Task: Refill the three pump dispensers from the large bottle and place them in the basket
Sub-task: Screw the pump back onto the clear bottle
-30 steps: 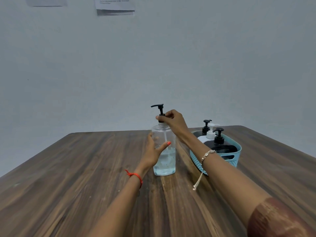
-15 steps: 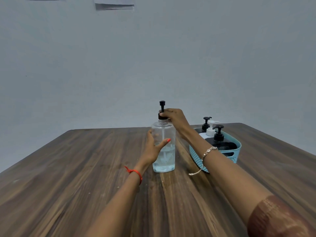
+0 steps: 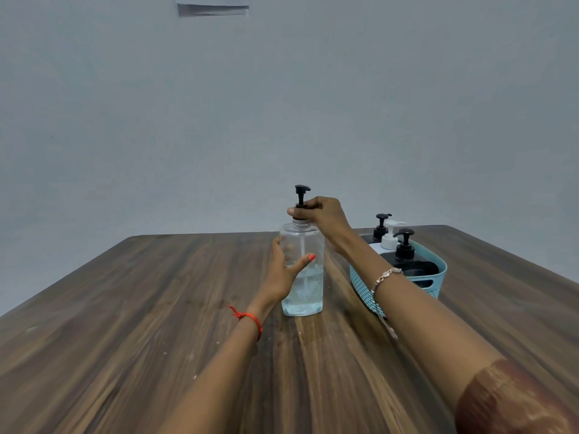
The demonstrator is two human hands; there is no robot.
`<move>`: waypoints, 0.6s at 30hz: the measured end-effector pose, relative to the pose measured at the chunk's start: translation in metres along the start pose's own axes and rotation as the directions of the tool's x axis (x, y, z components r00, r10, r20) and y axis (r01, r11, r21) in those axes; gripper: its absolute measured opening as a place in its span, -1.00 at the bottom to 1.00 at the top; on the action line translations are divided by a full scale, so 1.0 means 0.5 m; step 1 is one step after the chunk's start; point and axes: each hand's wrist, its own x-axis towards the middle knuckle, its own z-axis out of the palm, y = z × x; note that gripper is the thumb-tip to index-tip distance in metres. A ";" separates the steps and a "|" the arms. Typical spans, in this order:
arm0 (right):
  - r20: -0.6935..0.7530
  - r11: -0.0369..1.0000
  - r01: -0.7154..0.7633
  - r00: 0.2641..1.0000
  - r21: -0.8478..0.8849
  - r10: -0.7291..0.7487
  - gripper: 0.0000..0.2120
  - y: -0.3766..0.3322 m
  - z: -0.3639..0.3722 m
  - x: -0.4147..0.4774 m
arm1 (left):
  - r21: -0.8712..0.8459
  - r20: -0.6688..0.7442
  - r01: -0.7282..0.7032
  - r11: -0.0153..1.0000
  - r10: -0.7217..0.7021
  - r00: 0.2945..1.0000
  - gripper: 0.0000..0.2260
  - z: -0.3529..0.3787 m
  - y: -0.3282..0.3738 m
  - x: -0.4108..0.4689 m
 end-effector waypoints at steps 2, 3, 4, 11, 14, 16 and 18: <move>-0.064 0.998 0.012 0.998 -0.063 -0.016 -0.72 0.005 0.013 -0.001 | -0.001 -0.004 -0.003 1.000 0.003 1.000 -0.34 -0.003 0.000 -0.002; -0.057 0.997 0.014 0.998 -0.077 -0.018 -0.69 0.004 0.015 -0.001 | -0.004 -0.006 -0.003 1.000 0.003 1.000 -0.34 -0.003 -0.001 -0.001; -0.023 0.997 0.009 1.000 -0.072 -0.010 -0.71 0.002 0.014 0.001 | -0.007 -0.006 -0.002 1.000 0.002 1.000 -0.34 -0.004 -0.002 -0.001; 0.066 1.000 0.008 0.998 -0.015 -0.007 -0.84 -0.001 -0.007 0.002 | -0.006 0.007 0.005 1.000 -0.005 1.000 -0.33 0.001 -0.004 0.003; -0.046 0.997 0.028 0.998 -0.078 -0.031 -0.74 0.003 0.014 -0.001 | -0.021 0.004 0.003 1.000 -0.003 1.000 -0.33 -0.002 -0.006 0.003; -0.010 0.997 0.014 1.000 -0.070 -0.015 -0.78 0.002 0.011 0.003 | -0.017 0.003 0.010 1.000 -0.010 1.000 -0.33 -0.003 -0.009 0.004; 0.092 0.999 -0.024 0.995 -0.040 0.028 -0.85 -0.003 -0.004 0.006 | -0.009 0.001 0.018 1.000 -0.018 1.000 -0.33 -0.005 -0.012 0.005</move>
